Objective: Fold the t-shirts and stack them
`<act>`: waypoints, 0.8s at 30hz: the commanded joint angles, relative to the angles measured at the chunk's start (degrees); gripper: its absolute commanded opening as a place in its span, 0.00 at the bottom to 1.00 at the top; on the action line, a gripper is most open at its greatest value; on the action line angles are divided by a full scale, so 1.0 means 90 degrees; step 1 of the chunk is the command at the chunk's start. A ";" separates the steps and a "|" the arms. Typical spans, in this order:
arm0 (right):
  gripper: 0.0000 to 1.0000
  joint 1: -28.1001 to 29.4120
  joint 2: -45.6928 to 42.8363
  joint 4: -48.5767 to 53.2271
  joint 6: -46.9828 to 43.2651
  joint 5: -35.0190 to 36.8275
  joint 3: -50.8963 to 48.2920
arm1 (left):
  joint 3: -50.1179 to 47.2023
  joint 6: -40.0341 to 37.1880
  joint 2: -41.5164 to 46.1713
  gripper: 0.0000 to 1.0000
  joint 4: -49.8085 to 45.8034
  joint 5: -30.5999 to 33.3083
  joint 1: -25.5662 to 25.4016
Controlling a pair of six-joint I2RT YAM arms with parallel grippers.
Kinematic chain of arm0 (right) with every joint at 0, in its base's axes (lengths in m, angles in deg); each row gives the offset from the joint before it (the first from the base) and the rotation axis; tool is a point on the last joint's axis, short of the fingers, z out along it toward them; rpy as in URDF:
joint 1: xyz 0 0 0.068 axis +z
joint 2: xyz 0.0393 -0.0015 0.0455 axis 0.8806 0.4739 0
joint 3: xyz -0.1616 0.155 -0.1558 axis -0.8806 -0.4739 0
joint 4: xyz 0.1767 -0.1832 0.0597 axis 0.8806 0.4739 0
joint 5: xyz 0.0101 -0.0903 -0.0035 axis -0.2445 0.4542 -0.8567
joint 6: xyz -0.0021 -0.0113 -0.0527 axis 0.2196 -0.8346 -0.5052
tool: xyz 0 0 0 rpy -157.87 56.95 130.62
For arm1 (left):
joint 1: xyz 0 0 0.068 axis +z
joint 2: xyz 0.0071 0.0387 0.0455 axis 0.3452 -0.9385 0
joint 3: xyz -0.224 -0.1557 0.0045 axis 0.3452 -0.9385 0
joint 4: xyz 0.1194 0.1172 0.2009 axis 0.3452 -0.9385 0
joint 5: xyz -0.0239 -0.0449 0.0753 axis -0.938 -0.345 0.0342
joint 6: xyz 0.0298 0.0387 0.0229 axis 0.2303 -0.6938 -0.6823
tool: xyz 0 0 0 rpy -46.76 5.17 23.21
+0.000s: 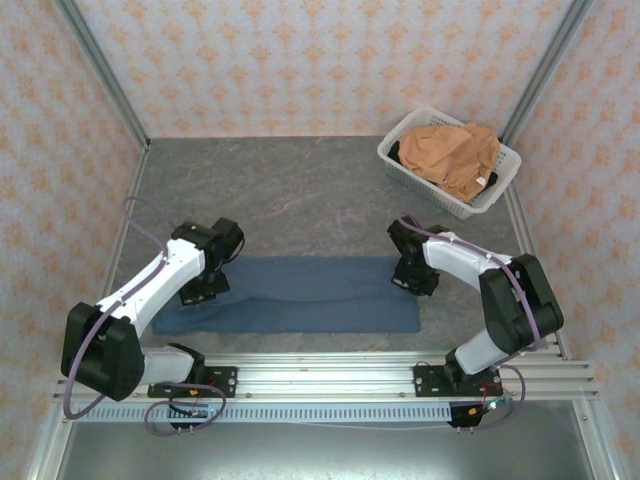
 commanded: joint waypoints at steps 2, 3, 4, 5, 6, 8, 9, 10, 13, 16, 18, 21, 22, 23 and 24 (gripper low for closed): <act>0.09 -0.0043 -0.0455 0.0334 -0.0140 0.0487 0.0239 | 0.0057 0.0135 -0.0022 0.00 -0.0102 0.0193 -0.0039; 0.09 -0.0044 -0.0518 0.0352 -0.0167 0.0538 0.0272 | 0.0123 0.0131 -0.0014 0.00 -0.0135 0.0181 -0.0039; 0.09 -0.0044 -0.0570 0.0367 -0.0191 0.0583 0.0317 | 0.0208 0.0127 -0.0004 0.00 -0.0167 0.0184 -0.0038; 0.10 -0.0041 -0.0600 0.0384 -0.0226 0.0628 0.0360 | 0.0283 0.0121 0.0001 0.00 -0.0213 0.0169 -0.0039; 0.10 -0.0038 -0.0601 0.0405 -0.0241 0.0654 0.0404 | 0.0332 0.0115 -0.0003 0.00 -0.0226 0.0148 -0.0039; 0.09 -0.0044 -0.0580 0.0444 -0.0294 0.0693 0.0523 | 0.0343 0.0111 -0.0046 0.00 -0.0192 0.0005 -0.0039; 0.09 -0.0044 -0.0564 0.0447 -0.0315 0.0703 0.0571 | 0.0324 0.0106 -0.0070 0.00 -0.0148 -0.0107 -0.0039; 0.09 -0.0036 -0.0551 0.0446 -0.0341 0.0708 0.0617 | 0.0303 0.0127 -0.0087 0.00 -0.0108 -0.0244 -0.0043; 0.09 -0.0043 -0.0464 0.0449 -0.0411 0.0733 0.0742 | 0.0290 0.0309 -0.0058 0.00 -0.0012 -0.0557 -0.0150; 0.09 -0.0043 -0.0369 0.0438 -0.0444 0.0721 0.0809 | 0.0366 0.0525 -0.0057 0.00 -0.0040 -0.0689 -0.0378; 0.09 -0.0044 -0.0320 0.0402 -0.0456 0.0694 0.0805 | 0.0389 0.0672 -0.0057 0.00 -0.0052 -0.0776 -0.0502; 0.09 -0.0044 -0.0284 0.0354 -0.0445 0.0655 0.0768 | 0.0405 0.0928 -0.0011 0.00 -0.0011 -0.0921 -0.0709; 0.09 -0.0044 -0.0271 0.0348 -0.0446 0.0645 0.0756 | 0.0417 0.0999 -0.0016 0.00 -0.0006 -0.0946 -0.0793; 0.09 -0.0044 -0.0271 0.0339 -0.0447 0.0630 0.0755 | 0.0432 0.1043 -0.0025 0.00 -0.0029 -0.0925 -0.0859; 0.09 -0.0044 -0.0278 0.0340 -0.0447 0.0625 0.0745 | 0.0433 0.1068 -0.0054 0.00 -0.0053 -0.0872 -0.0910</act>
